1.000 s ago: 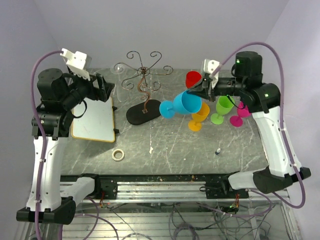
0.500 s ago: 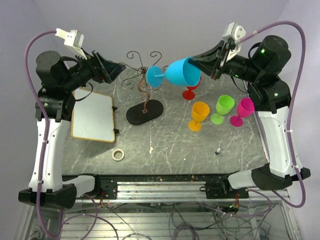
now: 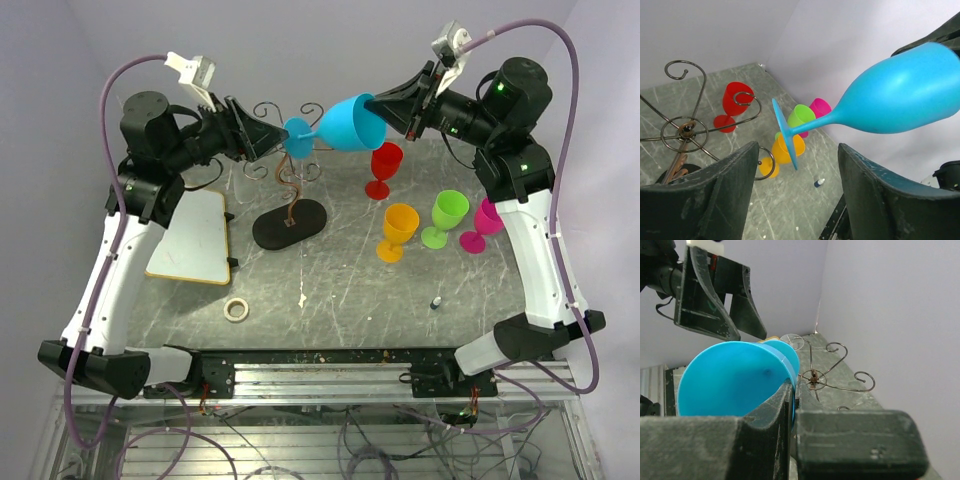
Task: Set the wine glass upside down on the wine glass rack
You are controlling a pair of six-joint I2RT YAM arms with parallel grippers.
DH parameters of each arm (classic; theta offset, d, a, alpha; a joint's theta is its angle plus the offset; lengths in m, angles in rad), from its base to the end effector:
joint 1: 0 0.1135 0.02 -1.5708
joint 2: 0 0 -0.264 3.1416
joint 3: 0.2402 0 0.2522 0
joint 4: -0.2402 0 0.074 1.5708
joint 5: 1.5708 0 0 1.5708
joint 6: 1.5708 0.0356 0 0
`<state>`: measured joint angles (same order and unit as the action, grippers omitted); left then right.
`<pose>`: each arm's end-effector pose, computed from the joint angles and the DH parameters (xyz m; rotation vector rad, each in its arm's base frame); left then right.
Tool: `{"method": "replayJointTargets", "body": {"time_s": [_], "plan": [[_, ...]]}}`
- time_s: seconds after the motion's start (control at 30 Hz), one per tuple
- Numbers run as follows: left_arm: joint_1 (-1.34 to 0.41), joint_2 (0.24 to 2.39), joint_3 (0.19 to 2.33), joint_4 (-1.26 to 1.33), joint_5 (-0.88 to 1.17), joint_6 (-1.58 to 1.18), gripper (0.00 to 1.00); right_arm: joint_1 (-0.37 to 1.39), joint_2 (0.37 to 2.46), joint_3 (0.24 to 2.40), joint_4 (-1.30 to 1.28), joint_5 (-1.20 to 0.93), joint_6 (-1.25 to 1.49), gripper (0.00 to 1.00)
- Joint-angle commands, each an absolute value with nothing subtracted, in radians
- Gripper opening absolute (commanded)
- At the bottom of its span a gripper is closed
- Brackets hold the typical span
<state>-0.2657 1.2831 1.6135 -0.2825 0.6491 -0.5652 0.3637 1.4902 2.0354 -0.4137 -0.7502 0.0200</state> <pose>0.2448 -0.0889 0.5078 0.3108 1.6197 -1.1373 0.2496 0.1210 0.5681 -0.8581 1.2704 0.8447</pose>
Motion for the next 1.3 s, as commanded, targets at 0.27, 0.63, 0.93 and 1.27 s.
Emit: {"method": "replayJointTargets", "body": {"time_s": [0.27, 0.63, 0.93, 1.27], "plan": [[-0.309, 1.333, 1.621, -0.240, 0.622, -0.578, 0.53, 0.360, 1.495, 2.066, -0.395, -0.779, 0.004, 0.00], [-0.320, 1.351, 1.595, -0.209, 0.653, -0.622, 0.38, 0.361, 1.490, 2.044, -0.391, -0.772, -0.010, 0.00], [-0.337, 1.343, 1.579, -0.221, 0.651, -0.619, 0.37, 0.360, 1.494, 2.034, -0.375, -0.776, -0.001, 0.00], [-0.341, 1.325, 1.573, -0.227, 0.637, -0.591, 0.07, 0.361, 1.471, 1.985, -0.361, -0.765, -0.006, 0.00]]}}
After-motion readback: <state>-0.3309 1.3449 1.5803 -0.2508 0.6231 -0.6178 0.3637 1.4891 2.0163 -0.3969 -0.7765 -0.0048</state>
